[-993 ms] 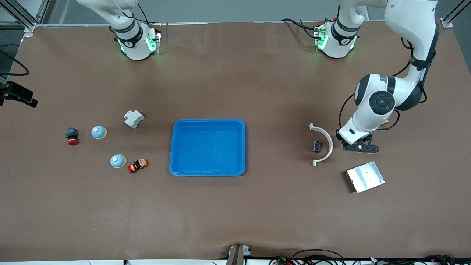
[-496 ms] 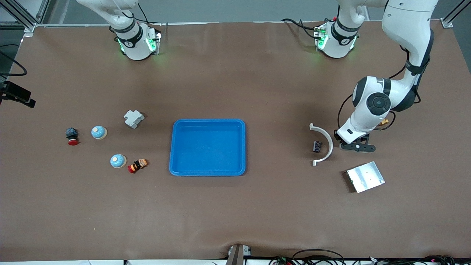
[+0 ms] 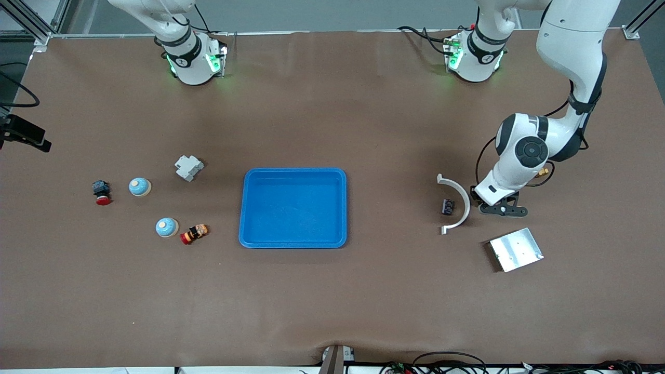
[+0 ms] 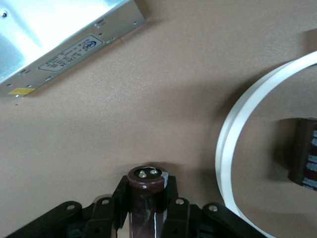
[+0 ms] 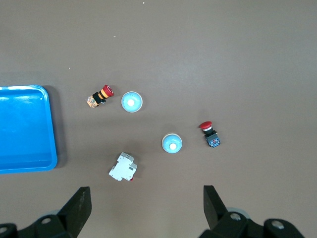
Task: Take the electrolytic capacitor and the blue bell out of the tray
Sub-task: 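Lower the capacitor beside the arc and open the left gripper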
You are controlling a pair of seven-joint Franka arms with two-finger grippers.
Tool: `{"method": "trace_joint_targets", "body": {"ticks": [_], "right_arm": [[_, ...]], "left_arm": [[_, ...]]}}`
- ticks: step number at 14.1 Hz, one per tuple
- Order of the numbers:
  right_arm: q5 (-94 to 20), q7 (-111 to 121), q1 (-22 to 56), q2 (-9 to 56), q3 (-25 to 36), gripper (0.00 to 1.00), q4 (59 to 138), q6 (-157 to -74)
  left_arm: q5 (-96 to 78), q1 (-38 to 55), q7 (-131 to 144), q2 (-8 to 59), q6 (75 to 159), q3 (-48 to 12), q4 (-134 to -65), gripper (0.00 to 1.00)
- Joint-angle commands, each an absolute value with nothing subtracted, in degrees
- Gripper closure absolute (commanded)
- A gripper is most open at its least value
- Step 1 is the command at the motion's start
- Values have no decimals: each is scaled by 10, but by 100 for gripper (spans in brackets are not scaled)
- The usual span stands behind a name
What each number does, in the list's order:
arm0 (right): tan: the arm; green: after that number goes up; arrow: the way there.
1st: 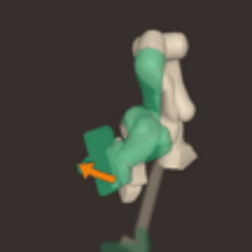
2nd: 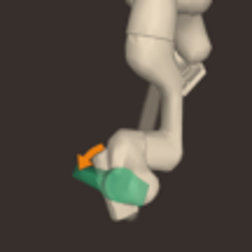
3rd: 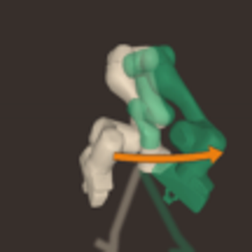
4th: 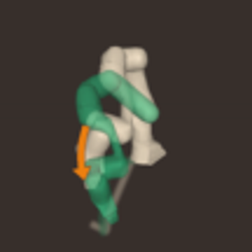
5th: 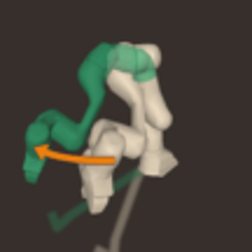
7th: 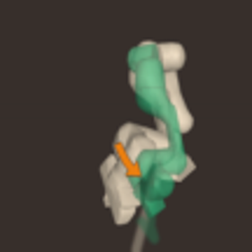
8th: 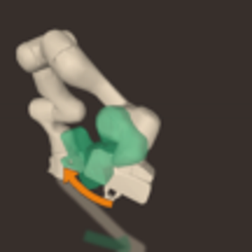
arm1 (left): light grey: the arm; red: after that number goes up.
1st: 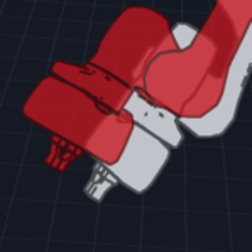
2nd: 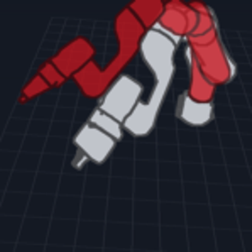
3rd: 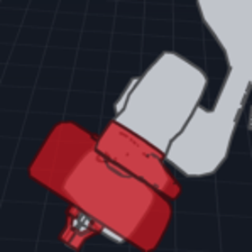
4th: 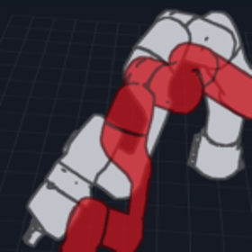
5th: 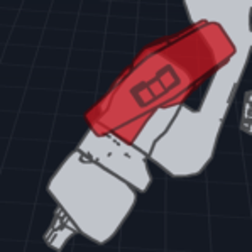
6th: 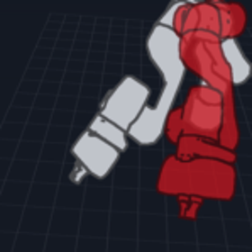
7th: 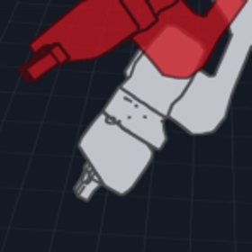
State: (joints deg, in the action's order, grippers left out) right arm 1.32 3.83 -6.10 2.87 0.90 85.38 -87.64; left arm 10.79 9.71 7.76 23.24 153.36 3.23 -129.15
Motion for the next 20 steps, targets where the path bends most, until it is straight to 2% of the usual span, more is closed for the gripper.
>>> {"method": "trace_joint_targets", "body": {"ticks": [1,3,4,5,11,15,20], "right_arm": [[6,45,-71,31,4,0,846,-873],[6,45,-73,32,4,0,846,-875],[6,46,-72,32,4,0,846,-875],[6,44,-70,32,4,0,846,-874],[6,45,-71,32,4,0,846,-873],[6,45,-71,32,4,0,846,-874],[4,46,-72,32,4,0,846,-875]], "left_arm": [[121,88,72,242,1554,27,-1291,100],[121,89,72,248,1560,27,-1290,100],[120,88,72,248,1560,27,-1289,83],[120,89,73,249,1560,27,-1288,1],[120,82,83,230,1555,26,-1282,0],[119,82,76,203,1505,25,-1273,0],[85,83,76,197,1437,19,-1219,0]]}}
